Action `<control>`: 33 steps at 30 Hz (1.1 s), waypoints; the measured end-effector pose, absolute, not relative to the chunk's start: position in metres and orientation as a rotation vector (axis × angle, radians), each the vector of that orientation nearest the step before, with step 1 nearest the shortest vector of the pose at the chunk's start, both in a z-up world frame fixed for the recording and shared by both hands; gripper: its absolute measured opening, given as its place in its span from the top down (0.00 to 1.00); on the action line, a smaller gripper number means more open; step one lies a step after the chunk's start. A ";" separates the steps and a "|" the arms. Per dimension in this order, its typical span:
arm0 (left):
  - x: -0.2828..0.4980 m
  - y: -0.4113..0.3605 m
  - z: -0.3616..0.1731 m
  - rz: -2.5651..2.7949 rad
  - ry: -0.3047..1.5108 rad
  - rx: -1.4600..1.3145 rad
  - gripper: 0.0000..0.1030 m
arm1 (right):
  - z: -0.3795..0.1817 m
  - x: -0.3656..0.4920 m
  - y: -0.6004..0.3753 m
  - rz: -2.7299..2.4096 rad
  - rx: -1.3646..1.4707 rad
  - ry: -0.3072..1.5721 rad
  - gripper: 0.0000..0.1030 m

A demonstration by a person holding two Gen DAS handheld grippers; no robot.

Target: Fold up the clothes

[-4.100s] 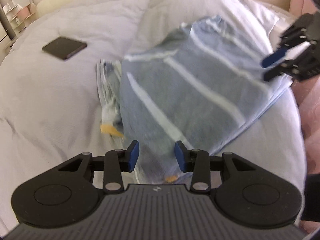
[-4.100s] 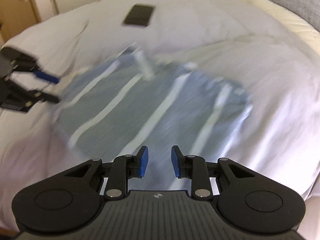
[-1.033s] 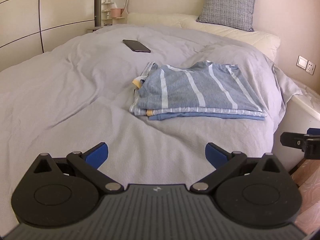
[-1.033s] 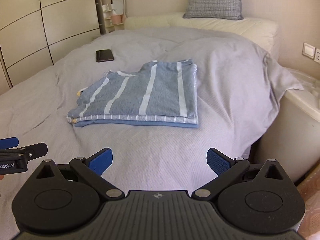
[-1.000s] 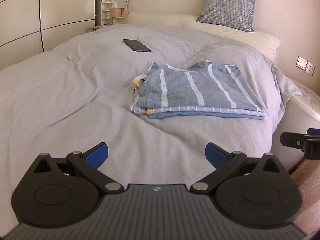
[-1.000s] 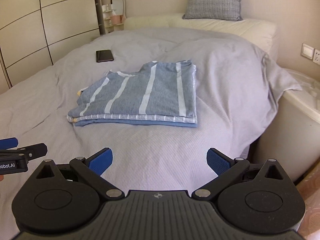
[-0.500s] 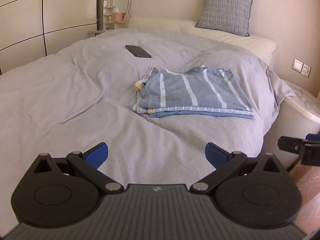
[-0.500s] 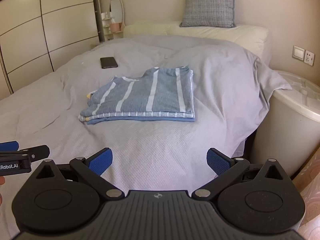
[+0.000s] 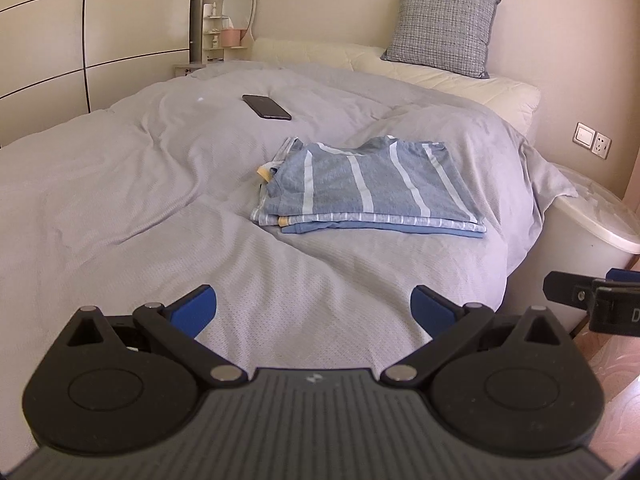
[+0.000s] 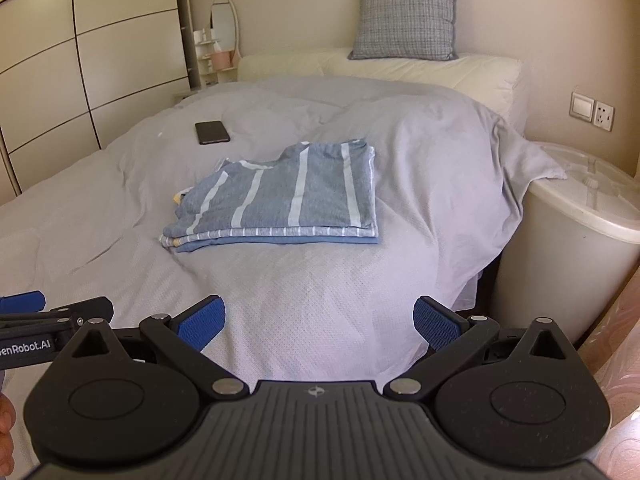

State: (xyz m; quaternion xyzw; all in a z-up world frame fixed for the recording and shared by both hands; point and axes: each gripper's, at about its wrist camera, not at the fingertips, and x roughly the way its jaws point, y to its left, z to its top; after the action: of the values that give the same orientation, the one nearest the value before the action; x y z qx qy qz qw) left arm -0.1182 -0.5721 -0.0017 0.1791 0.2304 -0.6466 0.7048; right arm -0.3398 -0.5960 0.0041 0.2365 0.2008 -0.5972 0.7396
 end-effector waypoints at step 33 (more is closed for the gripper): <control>-0.135 -0.538 0.013 -1.417 0.453 0.436 0.01 | 0.018 -0.351 -0.556 -1.296 0.520 0.422 0.00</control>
State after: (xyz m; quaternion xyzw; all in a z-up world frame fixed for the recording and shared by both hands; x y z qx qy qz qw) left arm -0.1347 -0.5376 0.0128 0.1970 0.2045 -0.6395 0.7144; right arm -0.3511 -0.5561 0.0180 0.2374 0.1928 -0.5922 0.7455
